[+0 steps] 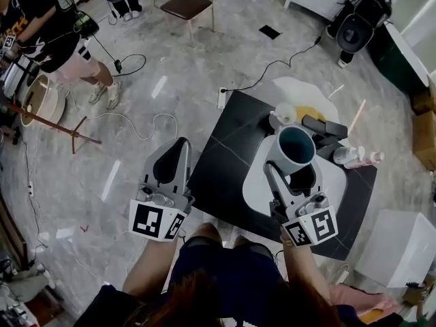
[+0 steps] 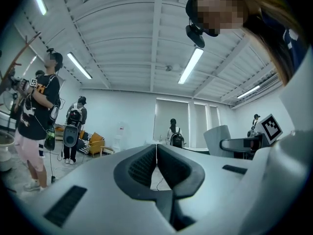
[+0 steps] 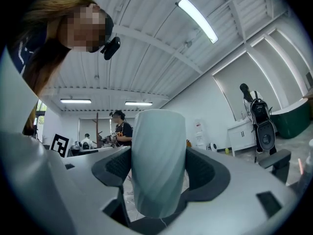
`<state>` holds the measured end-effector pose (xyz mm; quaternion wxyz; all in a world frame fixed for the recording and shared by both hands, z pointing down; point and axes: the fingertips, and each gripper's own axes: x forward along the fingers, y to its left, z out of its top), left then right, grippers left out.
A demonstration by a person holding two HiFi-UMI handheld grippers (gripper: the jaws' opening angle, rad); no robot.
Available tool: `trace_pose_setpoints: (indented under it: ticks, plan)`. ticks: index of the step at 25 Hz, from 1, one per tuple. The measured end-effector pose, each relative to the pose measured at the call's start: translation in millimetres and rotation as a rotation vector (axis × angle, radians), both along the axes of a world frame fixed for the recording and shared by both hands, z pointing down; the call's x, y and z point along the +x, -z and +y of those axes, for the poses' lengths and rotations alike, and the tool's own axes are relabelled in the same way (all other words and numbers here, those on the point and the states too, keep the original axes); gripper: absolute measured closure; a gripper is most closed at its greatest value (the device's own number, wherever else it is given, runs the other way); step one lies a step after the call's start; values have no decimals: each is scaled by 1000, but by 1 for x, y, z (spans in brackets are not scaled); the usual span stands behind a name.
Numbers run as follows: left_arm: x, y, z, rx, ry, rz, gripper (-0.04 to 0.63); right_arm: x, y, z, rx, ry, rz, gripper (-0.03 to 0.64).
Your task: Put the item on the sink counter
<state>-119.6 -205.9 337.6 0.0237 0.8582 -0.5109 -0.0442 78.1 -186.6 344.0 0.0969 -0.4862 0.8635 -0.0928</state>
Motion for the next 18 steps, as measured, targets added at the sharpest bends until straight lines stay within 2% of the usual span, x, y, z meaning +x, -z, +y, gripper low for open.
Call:
trace_pose_setpoints:
  ticks: [18]
  plan:
    - [-16,-19,-50,-20,-136,2,572,-28,-17,-34,-12,-105,10,262]
